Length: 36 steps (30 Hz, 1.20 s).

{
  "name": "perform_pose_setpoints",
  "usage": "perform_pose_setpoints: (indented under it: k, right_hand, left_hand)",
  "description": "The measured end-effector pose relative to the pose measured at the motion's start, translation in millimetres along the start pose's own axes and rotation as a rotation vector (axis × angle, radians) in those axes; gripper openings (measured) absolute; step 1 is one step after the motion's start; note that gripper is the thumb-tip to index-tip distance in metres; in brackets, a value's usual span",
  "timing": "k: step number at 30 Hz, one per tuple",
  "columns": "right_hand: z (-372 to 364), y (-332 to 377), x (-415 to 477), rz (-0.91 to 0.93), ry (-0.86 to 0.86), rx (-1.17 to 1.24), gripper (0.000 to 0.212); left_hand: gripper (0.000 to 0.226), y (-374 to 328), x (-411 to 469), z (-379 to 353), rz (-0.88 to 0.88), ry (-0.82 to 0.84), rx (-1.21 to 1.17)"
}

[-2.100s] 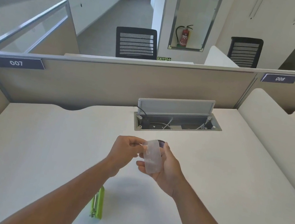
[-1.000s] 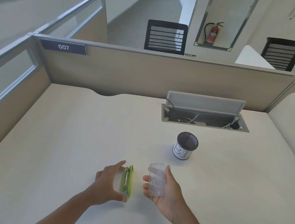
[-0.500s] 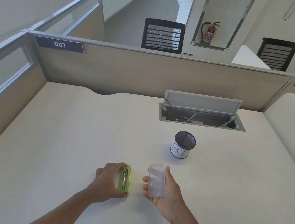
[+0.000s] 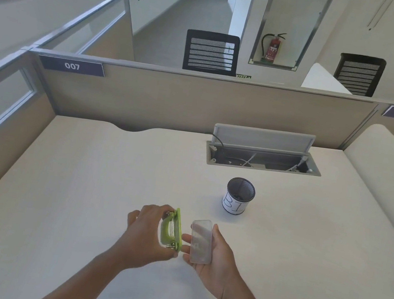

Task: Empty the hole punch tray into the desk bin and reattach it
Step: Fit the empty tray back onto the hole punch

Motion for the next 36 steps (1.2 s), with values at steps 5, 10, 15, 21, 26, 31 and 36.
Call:
perform_pose_setpoints:
  k: [5,10,15,21,26,31,36]
  right_hand:
    - [-11,-3,-2,-0.004,0.060,0.067,0.065]
    - [-19,-2,-8,-0.006,0.077,0.050,0.064]
    - [-27,3,-17,0.007,0.115,0.060,0.067]
    - [-30,6,-22,0.034,0.091,0.028,0.066]
    - [-32,5,-24,0.065,0.070,-0.020,0.060]
    - [-33,7,-26,0.147,0.078,-0.103,0.048]
    - [-30,13,-27,0.195,0.071,-0.229,0.035]
  left_hand:
    - [0.088,-35,-2,5,-0.093,-0.027,0.173]
    - [0.083,-57,-6,2,-0.123,-0.044,0.305]
    - [0.076,-70,-7,-6,-0.115,-0.020,0.394]
    - [0.073,-70,-7,-15,-0.095,-0.003,0.449]
    - [0.073,-72,-6,-18,-0.080,-0.006,0.465]
    - [0.074,-74,-6,-18,-0.089,-0.031,0.466]
    - [0.090,-65,-4,-17,-0.076,0.042,0.322]
Point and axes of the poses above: each hand's wrist, its own x-axis towards the middle knuckle, its own z-axis out of the back of the hand, y = z × x, the point moved 4 cm from there along x, towards the middle knuckle, and after that the axes turned 3 degrees about z, right-handed, at the moved point
